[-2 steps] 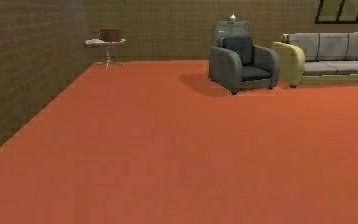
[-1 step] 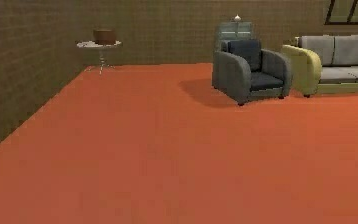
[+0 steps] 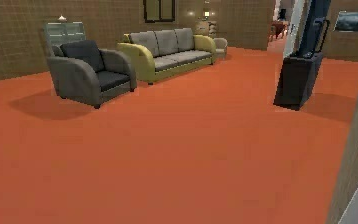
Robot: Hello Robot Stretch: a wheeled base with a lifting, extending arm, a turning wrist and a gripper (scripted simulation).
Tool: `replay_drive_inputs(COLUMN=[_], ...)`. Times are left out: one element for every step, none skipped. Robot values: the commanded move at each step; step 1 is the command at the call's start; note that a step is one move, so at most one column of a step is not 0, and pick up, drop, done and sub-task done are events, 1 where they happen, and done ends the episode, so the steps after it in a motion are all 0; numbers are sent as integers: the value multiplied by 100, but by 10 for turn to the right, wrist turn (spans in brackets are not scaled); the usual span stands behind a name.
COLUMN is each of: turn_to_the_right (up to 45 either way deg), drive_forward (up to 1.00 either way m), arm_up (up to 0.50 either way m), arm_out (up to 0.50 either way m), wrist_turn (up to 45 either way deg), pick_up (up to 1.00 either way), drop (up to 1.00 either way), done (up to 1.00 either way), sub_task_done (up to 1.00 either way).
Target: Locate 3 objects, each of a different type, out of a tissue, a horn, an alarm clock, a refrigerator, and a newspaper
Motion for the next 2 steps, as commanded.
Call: replay_drive_inputs(turn_to_the_right=[0, 210], drive_forward=[75, 0], arm_up=[0, 0], arm_out=[0, 0], wrist_turn=[0, 0], pick_up=[0, 0], drop=[0, 0], done=[0, 0], sub_task_done=[0, 0])
